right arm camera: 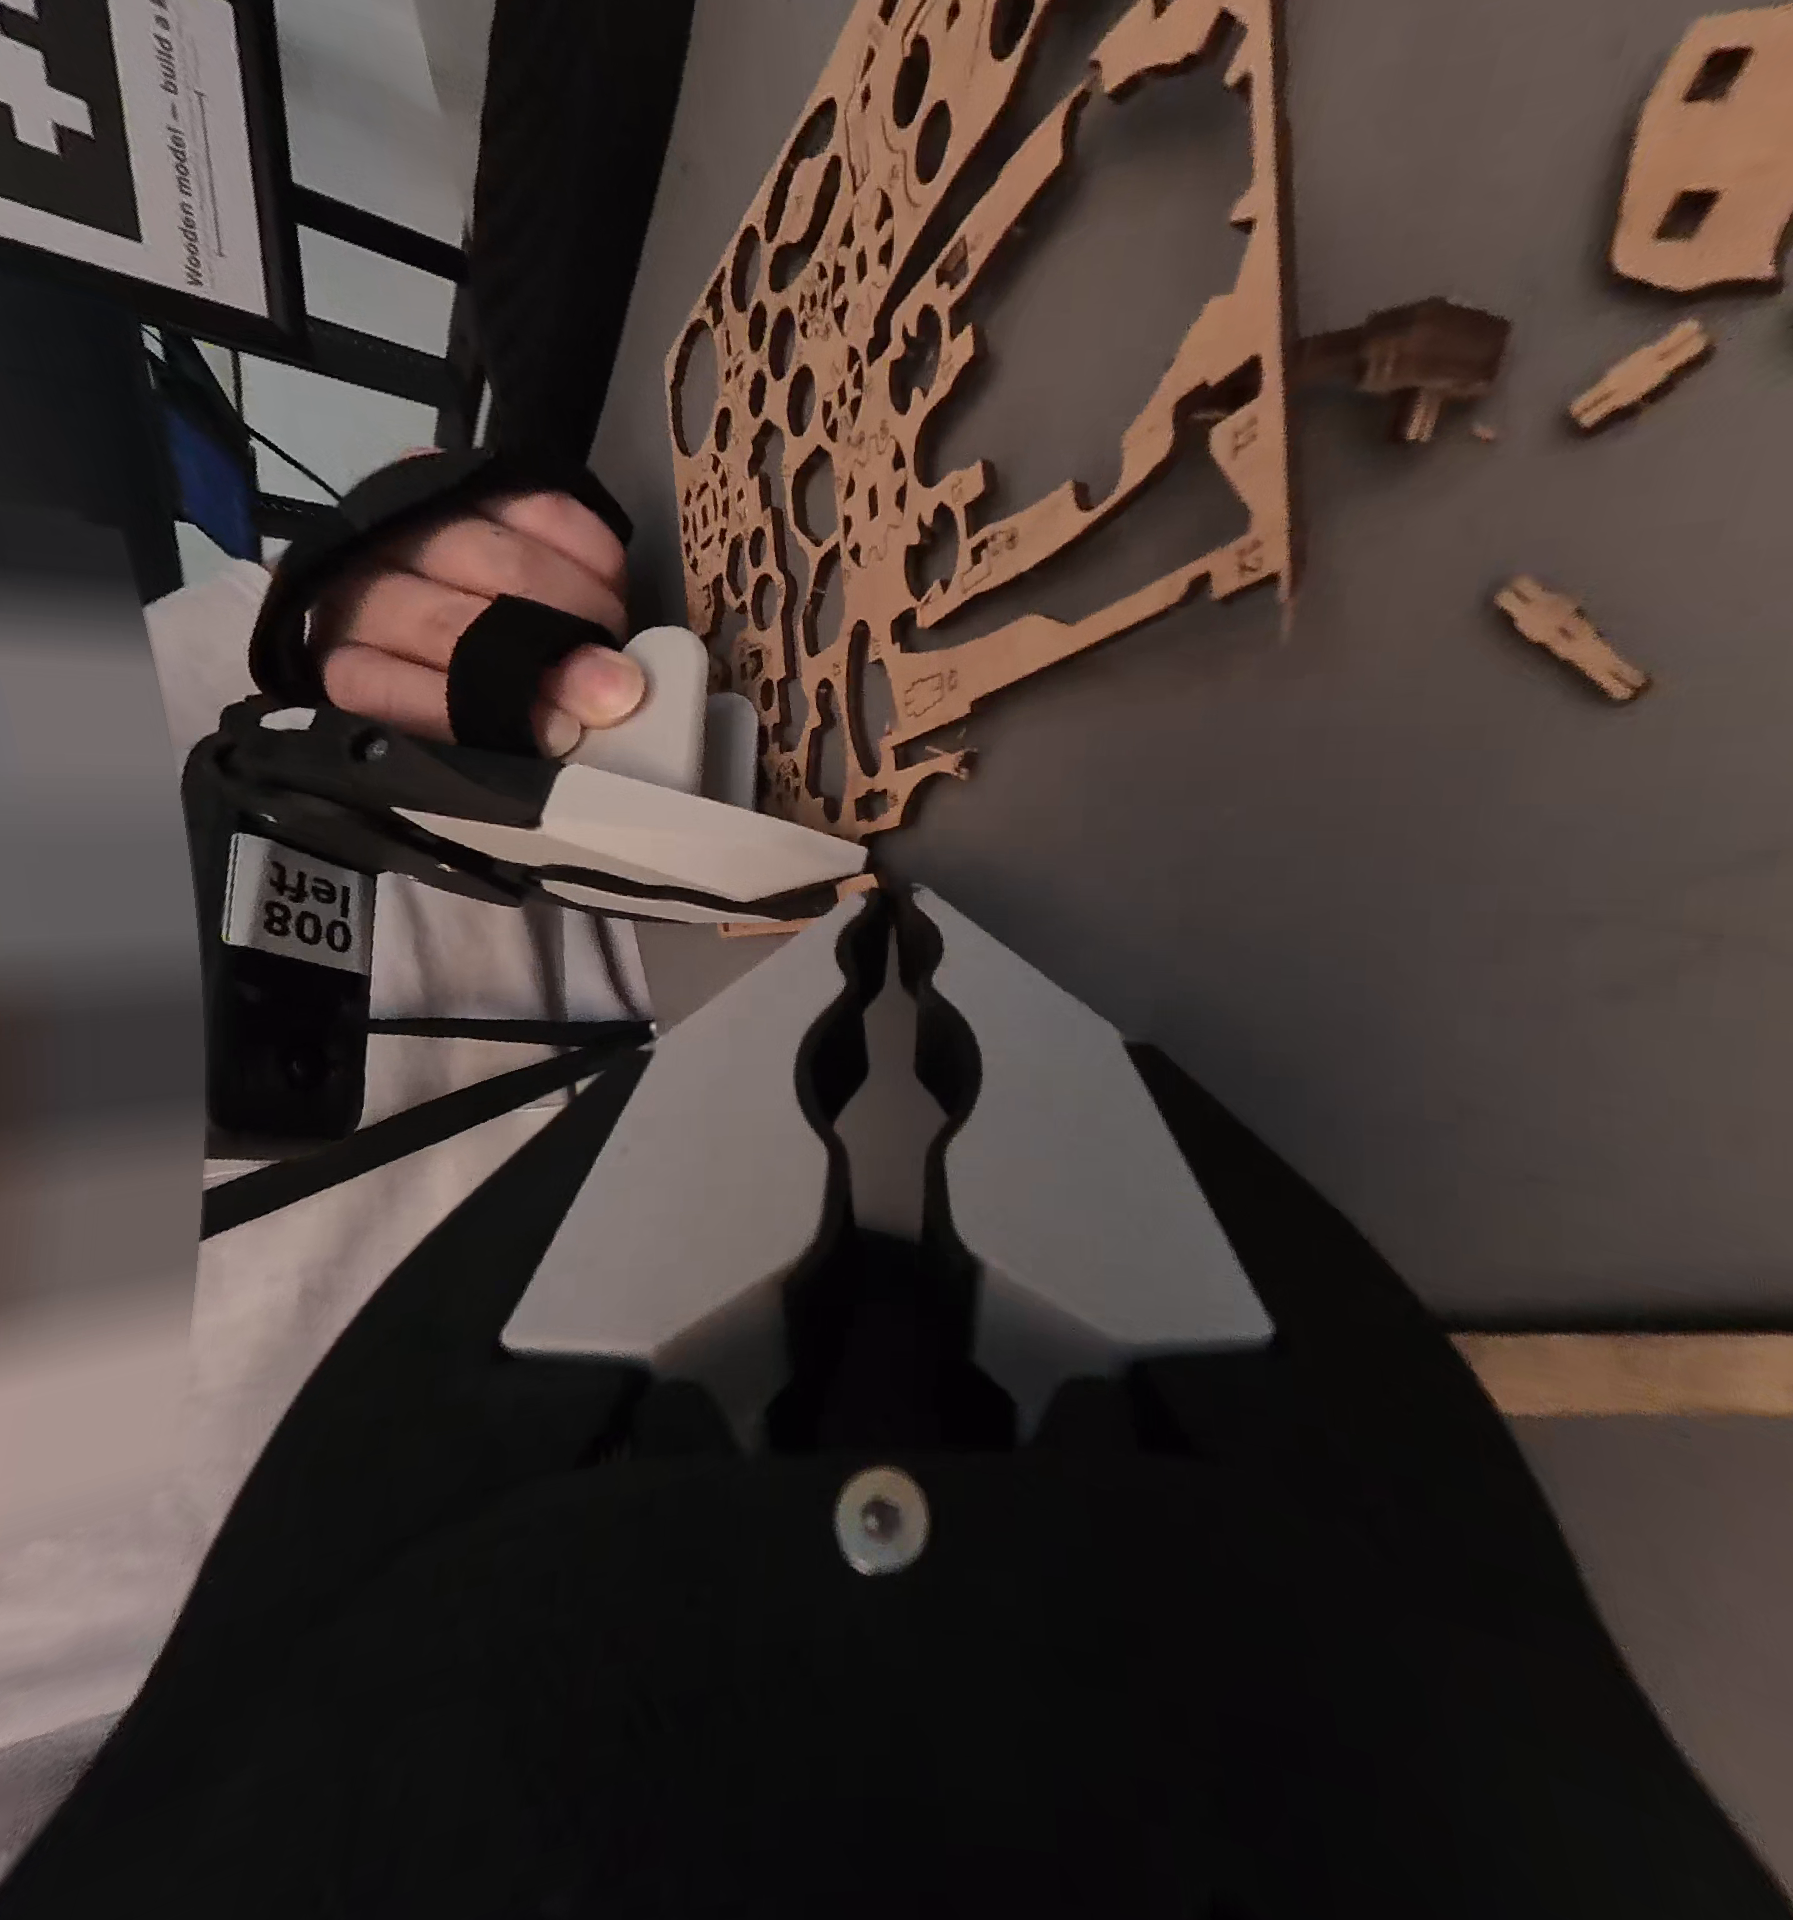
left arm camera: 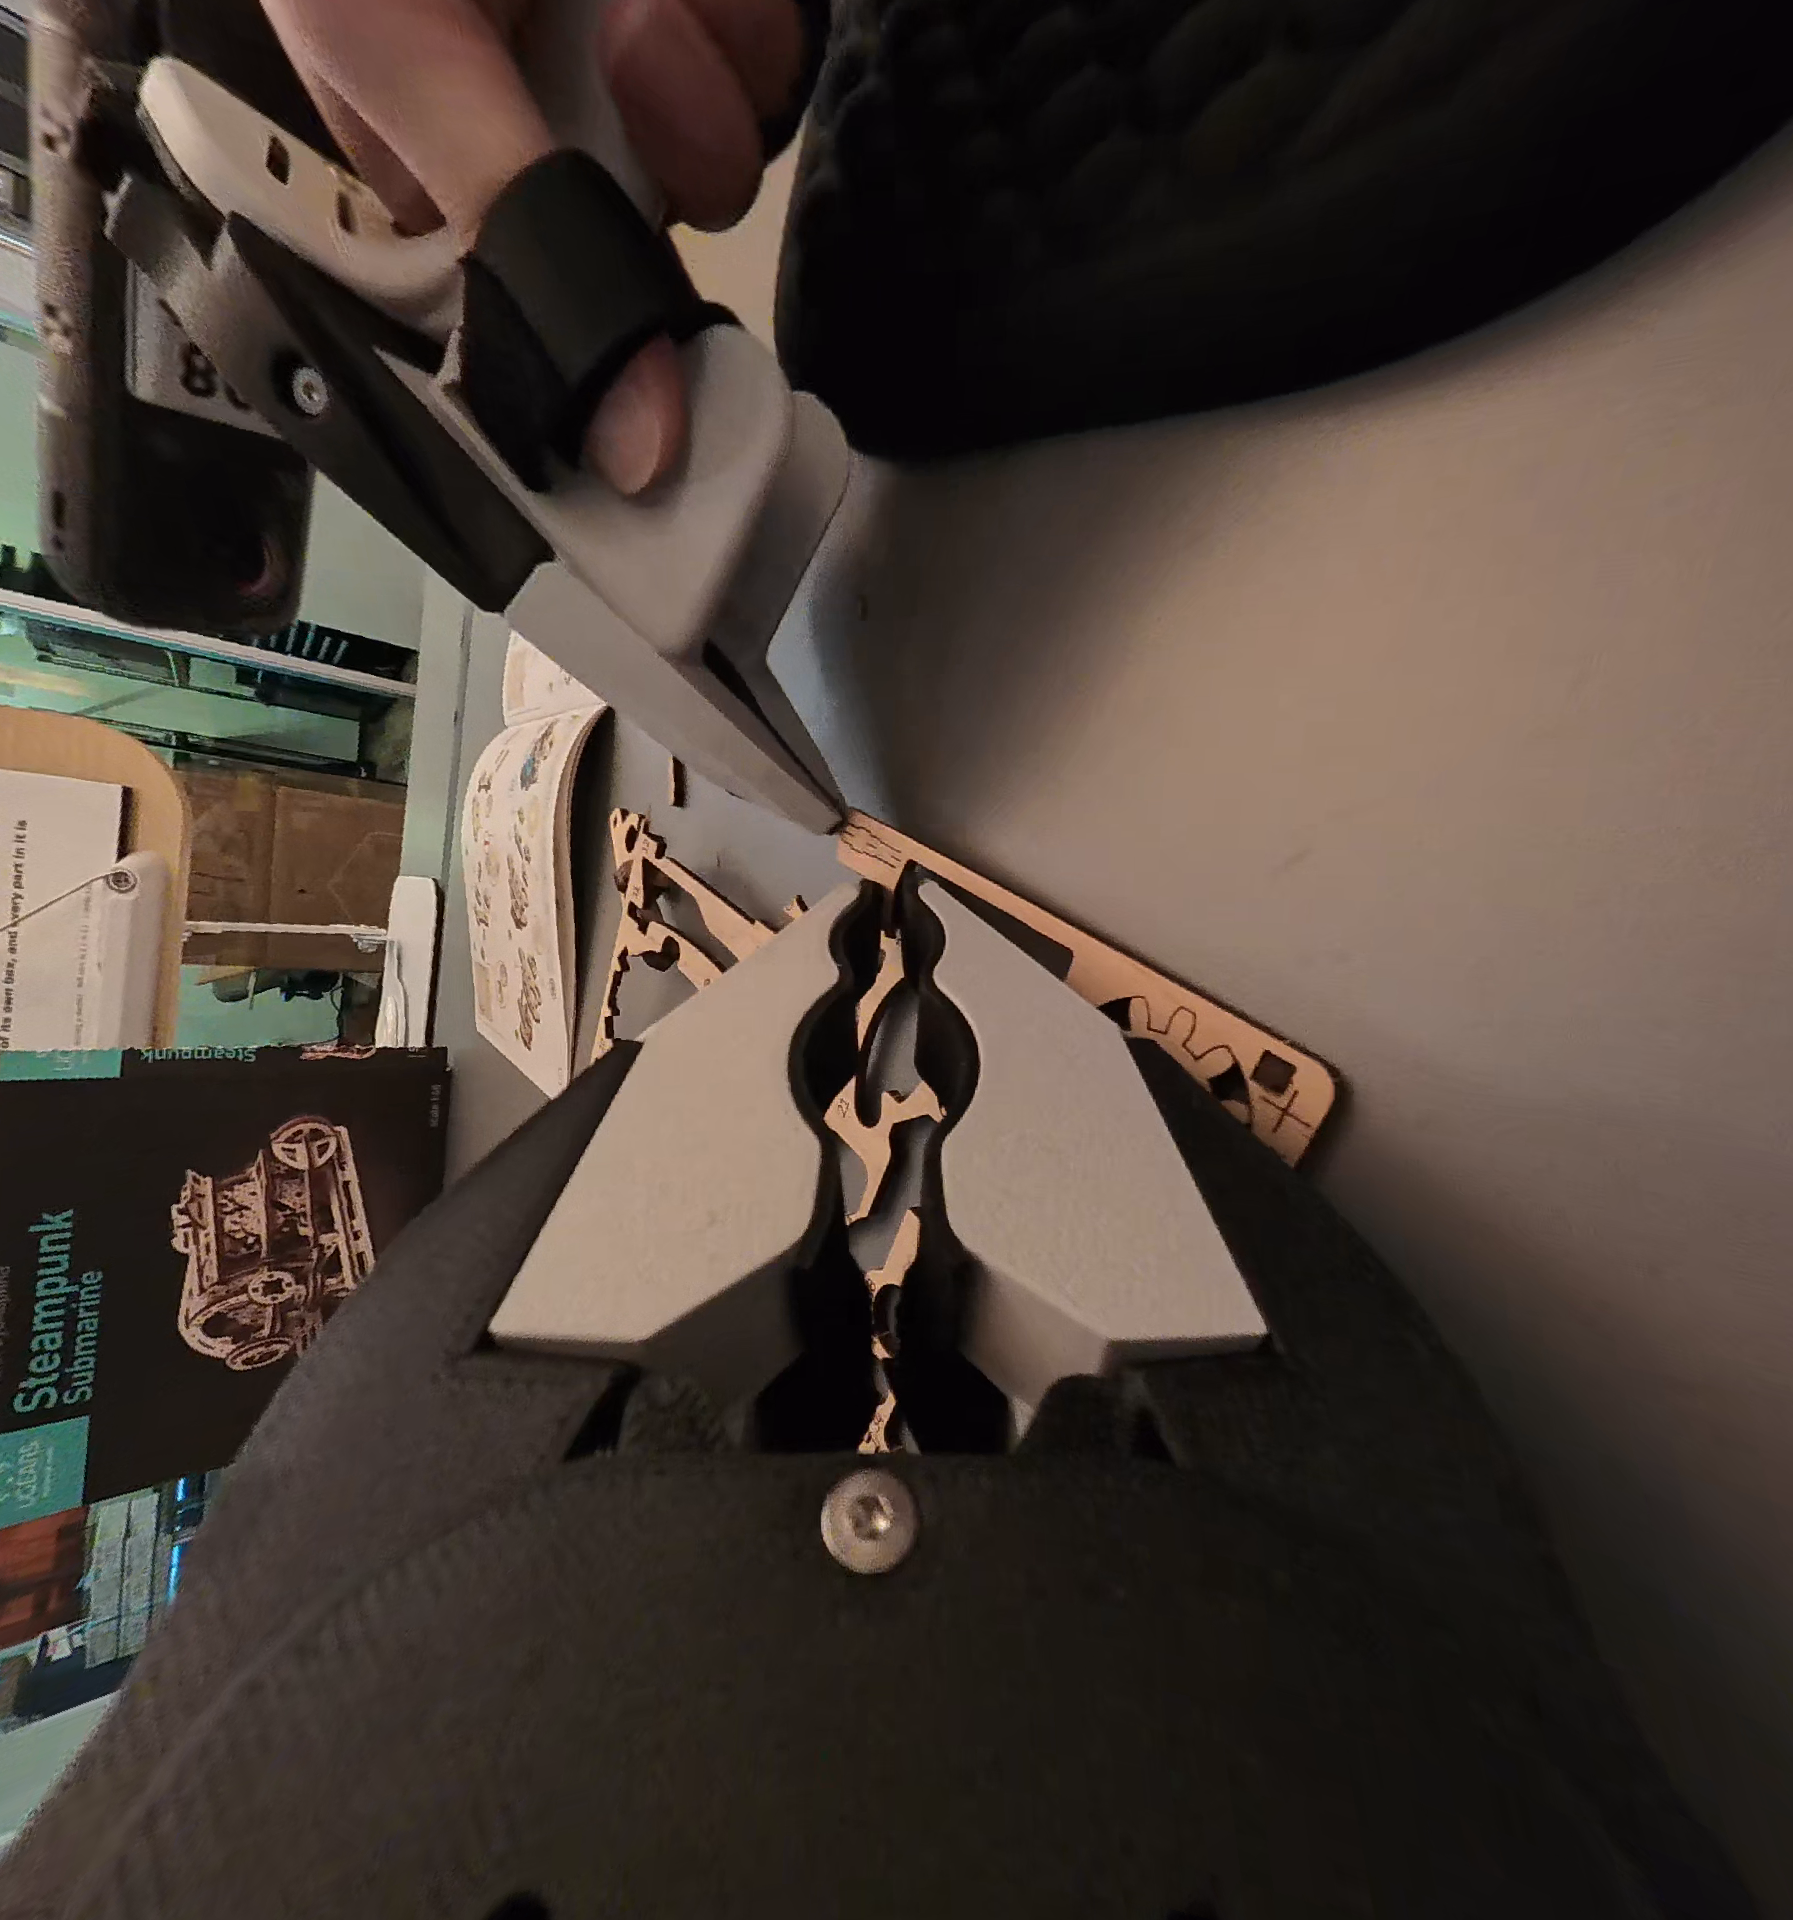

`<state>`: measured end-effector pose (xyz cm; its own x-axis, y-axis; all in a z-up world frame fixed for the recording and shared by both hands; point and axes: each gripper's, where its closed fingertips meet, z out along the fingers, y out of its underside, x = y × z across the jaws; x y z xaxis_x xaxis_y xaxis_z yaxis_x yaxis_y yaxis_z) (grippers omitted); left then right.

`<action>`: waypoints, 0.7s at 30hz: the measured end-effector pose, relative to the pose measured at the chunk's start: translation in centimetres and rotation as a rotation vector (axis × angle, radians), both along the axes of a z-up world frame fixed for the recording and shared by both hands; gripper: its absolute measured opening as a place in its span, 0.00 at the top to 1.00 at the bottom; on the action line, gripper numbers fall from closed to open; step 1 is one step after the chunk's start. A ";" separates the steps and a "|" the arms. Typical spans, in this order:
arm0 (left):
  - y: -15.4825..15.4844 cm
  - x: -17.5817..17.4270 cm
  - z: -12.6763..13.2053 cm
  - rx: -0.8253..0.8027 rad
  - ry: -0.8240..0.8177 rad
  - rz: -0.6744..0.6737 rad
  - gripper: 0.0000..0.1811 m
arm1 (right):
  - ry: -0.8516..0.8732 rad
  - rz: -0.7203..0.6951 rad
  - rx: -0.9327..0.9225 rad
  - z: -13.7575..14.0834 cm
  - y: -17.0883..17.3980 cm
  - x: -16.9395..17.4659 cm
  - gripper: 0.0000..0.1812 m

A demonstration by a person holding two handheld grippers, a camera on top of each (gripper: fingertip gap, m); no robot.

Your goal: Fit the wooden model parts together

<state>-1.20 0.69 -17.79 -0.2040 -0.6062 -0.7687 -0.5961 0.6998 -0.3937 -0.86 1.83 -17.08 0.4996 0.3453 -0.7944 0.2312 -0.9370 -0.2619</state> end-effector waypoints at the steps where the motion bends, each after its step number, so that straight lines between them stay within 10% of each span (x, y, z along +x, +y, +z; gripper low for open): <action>1: 0.0 0.0 0.1 -0.003 -0.005 -0.001 0.99 | -0.002 -0.001 -0.013 0.1 0.0 0.0 1.00; 21: 0.1 0.1 0.1 0.009 -0.009 0.001 0.99 | -0.275 0.120 0.082 -0.6 -0.8 -0.6 0.94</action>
